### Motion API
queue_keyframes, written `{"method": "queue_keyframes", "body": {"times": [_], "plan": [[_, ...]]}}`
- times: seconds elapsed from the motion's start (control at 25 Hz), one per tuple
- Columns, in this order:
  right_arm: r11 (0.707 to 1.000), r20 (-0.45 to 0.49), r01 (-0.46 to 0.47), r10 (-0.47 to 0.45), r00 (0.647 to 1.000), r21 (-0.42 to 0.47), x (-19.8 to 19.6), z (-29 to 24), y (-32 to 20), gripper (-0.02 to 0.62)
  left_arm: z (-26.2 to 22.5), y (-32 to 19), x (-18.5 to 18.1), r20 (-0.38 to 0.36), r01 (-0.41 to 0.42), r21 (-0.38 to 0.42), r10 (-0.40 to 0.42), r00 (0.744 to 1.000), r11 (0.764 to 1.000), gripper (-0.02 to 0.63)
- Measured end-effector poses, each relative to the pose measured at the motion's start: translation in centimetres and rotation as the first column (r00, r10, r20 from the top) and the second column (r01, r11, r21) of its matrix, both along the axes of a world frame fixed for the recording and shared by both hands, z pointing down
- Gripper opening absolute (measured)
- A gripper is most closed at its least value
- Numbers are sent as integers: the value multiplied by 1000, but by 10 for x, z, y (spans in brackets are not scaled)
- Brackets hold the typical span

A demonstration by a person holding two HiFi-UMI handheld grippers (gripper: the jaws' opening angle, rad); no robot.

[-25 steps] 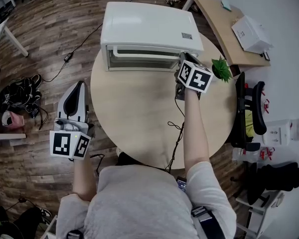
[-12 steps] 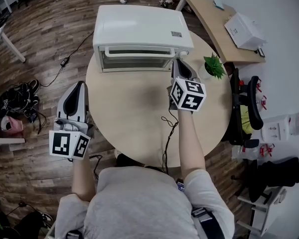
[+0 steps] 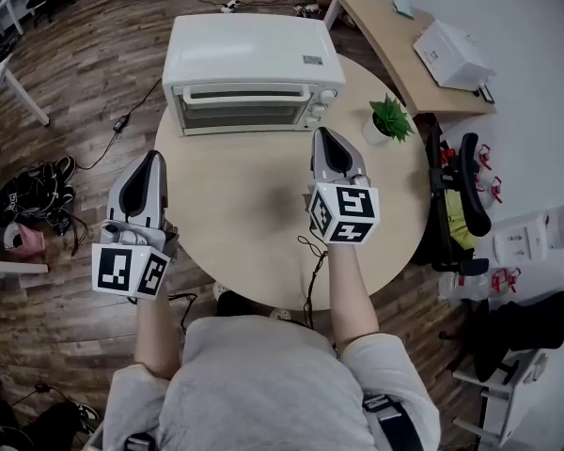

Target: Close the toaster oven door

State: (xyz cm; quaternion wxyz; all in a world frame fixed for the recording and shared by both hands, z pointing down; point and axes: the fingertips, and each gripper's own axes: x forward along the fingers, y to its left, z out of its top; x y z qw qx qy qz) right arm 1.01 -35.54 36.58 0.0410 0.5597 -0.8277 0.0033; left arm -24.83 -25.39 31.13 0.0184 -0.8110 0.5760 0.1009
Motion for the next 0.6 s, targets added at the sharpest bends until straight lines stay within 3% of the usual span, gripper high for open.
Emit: {"method": "queue_keyframes", "body": {"times": [0.6], "plan": [[995,15,61,-62,998,81,28,-34,86,11,-24,43,52,24,-14,38,13,1000,999,6]]}}
